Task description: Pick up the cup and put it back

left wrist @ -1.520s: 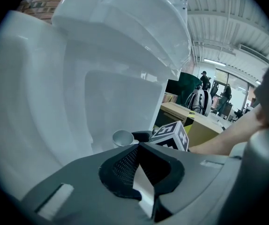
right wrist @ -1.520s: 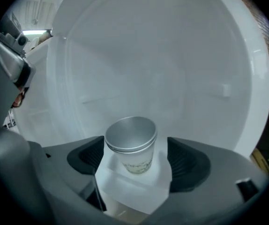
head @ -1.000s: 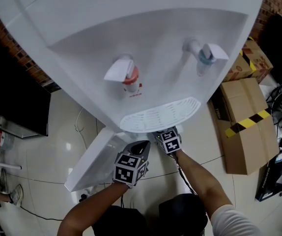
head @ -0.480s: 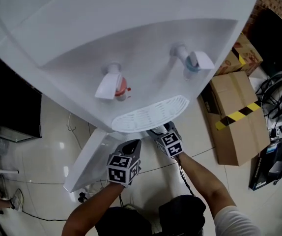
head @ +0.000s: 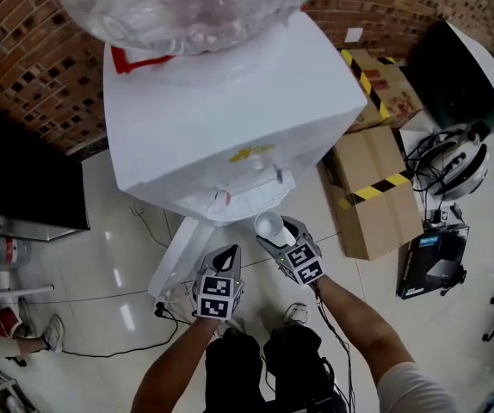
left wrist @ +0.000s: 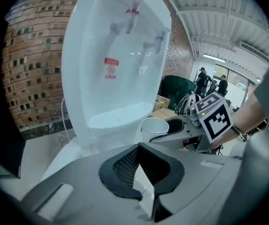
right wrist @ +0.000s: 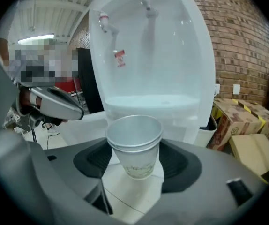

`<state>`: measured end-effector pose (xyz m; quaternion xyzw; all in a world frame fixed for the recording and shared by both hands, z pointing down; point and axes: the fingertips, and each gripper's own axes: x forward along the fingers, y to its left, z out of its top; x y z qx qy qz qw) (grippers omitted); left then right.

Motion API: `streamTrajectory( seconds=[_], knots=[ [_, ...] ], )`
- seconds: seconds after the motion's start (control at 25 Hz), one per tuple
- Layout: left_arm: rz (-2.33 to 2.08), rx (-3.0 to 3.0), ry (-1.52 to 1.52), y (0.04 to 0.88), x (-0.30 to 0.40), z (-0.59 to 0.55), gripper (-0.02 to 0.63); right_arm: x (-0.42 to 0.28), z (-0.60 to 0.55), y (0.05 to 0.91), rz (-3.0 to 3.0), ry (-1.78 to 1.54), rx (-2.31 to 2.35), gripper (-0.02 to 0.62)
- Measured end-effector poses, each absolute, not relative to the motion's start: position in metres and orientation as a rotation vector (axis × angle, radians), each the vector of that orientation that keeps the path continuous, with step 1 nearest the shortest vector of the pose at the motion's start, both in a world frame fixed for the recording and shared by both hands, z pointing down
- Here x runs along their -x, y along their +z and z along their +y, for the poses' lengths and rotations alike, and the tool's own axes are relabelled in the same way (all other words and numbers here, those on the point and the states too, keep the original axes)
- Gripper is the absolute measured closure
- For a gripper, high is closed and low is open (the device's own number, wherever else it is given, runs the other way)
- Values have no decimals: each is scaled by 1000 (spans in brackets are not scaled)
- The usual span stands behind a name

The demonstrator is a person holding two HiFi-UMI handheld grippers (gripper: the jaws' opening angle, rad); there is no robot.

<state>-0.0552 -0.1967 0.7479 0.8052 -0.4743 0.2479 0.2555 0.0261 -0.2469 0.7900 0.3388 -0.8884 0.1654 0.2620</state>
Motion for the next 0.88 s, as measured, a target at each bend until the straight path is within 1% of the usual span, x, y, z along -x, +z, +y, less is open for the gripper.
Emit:
streamTrajectory(
  seconds=[0.32, 0.48, 0.68, 0.88],
  knots=[
    [-1368, -2026, 596, 605, 50, -168, 604, -31, -205, 633, -2412, 541, -940, 268],
    [-1431, -1977, 564, 532, 43, -151, 604, -50, -186, 545, -2414, 606, -946, 268],
    [-1505, -1953, 481, 434, 35, -140, 604, -68, -175, 431, -2449, 562, -950, 268],
    [-1545, -1964, 438, 357, 21, -121, 604, -95, -161, 349, -2470, 600, -998, 270]
  ],
)
